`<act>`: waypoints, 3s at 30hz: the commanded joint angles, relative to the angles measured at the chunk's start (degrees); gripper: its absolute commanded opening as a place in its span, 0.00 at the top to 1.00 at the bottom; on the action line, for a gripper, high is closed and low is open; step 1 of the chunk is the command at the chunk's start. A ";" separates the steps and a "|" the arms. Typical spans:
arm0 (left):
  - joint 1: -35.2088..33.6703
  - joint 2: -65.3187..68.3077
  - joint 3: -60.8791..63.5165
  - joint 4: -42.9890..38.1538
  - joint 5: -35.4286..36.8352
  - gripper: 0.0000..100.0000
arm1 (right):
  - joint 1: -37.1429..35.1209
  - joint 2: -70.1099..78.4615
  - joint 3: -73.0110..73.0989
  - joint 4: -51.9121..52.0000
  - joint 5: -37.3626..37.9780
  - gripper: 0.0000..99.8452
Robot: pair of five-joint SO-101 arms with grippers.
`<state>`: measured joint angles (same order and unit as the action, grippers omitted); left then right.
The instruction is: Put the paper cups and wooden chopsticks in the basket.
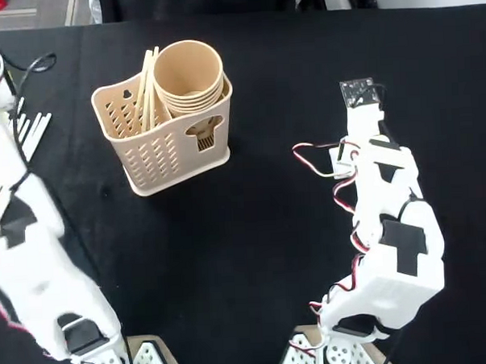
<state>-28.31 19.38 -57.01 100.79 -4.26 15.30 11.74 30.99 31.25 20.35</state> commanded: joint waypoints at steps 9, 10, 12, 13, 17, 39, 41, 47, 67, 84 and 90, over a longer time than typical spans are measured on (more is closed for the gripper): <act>9.01 -61.45 58.68 -36.84 6.95 0.97 | 0.09 -3.12 -0.22 0.00 0.53 0.99; 9.01 -66.46 64.40 -43.52 10.11 0.97 | 0.09 -3.12 -0.22 0.00 0.53 0.99; 9.01 -75.87 76.70 -59.78 15.03 0.97 | 0.09 -3.12 -0.22 0.00 0.53 0.99; 9.10 -80.35 83.03 -68.48 16.88 0.97 | 0.09 -3.12 -0.22 0.00 0.53 0.99; 14.37 -90.99 106.24 -101.45 20.22 0.97 | 0.09 -3.21 -0.22 0.00 0.53 0.99; 25.63 -64.00 103.96 -91.34 13.27 0.85 | 0.09 -3.21 -0.22 0.00 0.53 0.99; 26.07 -63.74 97.19 -80.18 13.27 0.83 | 0.09 -3.21 -0.22 0.00 0.53 0.99; 25.10 -62.07 73.27 -48.35 13.27 0.80 | 0.09 -3.21 -0.22 0.00 0.53 0.99; -7.43 -5.98 25.45 -12.75 -17.93 0.80 | 0.09 -3.21 -0.22 0.00 0.53 0.99; -12.70 48.18 -35.12 -8.79 -26.90 0.80 | 0.09 -3.21 -0.22 0.00 0.53 0.99; -12.88 51.69 -28.44 -18.55 -25.14 0.80 | 0.09 -3.38 0.40 -0.18 0.53 0.99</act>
<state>-40.62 71.87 -87.25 86.46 -30.29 15.30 11.74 31.08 31.25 20.35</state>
